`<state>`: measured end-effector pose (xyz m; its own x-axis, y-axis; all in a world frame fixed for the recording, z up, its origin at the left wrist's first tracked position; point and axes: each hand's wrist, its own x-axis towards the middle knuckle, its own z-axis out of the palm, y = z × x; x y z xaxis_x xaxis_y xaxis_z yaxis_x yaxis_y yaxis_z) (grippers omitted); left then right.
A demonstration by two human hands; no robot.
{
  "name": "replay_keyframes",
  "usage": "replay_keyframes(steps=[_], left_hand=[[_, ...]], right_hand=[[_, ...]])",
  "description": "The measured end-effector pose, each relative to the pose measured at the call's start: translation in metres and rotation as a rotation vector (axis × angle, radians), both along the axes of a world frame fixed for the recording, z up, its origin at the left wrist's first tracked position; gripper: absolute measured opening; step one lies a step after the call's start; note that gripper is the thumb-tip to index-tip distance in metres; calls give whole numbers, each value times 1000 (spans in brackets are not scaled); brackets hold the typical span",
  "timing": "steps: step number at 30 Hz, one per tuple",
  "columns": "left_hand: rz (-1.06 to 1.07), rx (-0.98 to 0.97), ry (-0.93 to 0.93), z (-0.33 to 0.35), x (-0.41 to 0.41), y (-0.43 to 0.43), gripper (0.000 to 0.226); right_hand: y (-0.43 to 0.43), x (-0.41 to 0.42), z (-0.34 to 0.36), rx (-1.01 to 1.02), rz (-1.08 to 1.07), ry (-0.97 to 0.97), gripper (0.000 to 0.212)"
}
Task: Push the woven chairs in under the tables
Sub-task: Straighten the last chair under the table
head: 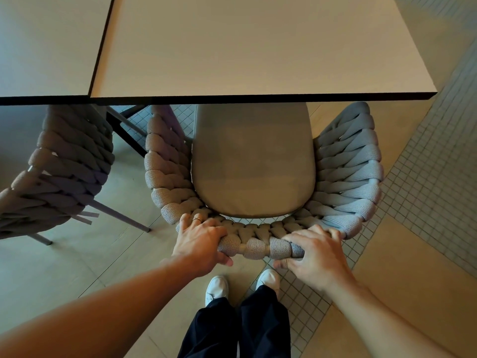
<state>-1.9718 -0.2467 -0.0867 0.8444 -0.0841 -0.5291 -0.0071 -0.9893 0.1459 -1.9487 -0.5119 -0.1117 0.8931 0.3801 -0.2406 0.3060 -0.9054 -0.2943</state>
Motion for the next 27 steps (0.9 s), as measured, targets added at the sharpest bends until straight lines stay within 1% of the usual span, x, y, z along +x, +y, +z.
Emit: replay_keyframes(steps=[9,16,23,27], left_hand=[[-27,36,-15,4,-2,-1,66],[-18,41,-14,5,-7,7,66],[-15,52,-28,5,-10,5,66],[-2,41,-38,3,-14,4,63]], right_hand=[[1,-2,-4,6,-10,4,78],[9,-9,-9,7,-6,-33,71],[8,-9,-6,7,11,-22,76],[6,-11,-5,12,13,-35,78]])
